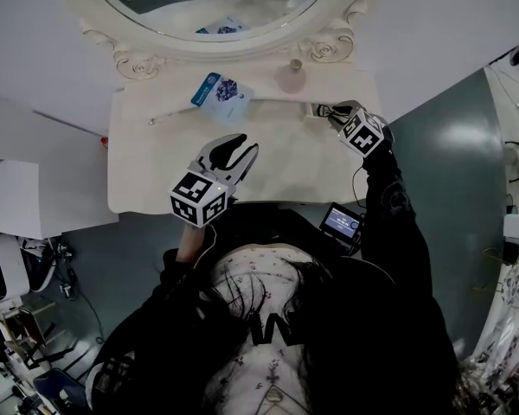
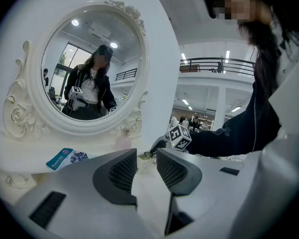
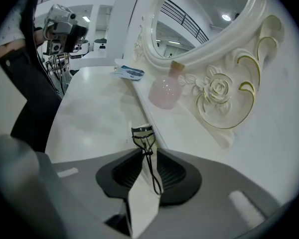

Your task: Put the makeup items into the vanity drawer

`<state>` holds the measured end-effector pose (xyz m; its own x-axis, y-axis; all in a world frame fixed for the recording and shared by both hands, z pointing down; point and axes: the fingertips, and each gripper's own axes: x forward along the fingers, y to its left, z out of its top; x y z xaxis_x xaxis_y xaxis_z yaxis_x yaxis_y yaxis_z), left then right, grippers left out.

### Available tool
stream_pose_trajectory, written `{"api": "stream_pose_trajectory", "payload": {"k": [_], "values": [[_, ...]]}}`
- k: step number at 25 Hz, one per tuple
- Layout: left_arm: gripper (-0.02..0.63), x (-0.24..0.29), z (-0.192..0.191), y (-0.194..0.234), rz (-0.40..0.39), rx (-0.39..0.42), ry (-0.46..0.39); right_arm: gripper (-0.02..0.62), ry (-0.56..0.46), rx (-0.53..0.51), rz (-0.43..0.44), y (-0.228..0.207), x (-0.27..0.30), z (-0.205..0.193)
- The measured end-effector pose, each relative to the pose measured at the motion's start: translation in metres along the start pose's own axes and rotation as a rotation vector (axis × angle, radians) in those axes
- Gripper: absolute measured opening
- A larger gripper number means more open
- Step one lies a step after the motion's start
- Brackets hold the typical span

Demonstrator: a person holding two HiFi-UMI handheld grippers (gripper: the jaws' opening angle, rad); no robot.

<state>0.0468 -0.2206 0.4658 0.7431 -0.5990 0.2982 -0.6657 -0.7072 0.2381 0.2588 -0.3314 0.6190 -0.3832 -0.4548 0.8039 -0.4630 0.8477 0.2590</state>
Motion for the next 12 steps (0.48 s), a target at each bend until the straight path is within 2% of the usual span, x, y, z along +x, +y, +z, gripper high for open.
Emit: {"api": "stream_pose_trajectory", "payload": {"k": [6,12], "values": [[0.123,0.001,0.0,-0.001,-0.003,0.0,0.001,0.144,-0.009,0.068,0.045,0.003,-0.006,-0.002],[0.123,0.001,0.001,-0.001,-0.005,0.002,-0.003,0.144,-0.044,0.069,-0.025,-0.008,-0.013,0.005]]}}
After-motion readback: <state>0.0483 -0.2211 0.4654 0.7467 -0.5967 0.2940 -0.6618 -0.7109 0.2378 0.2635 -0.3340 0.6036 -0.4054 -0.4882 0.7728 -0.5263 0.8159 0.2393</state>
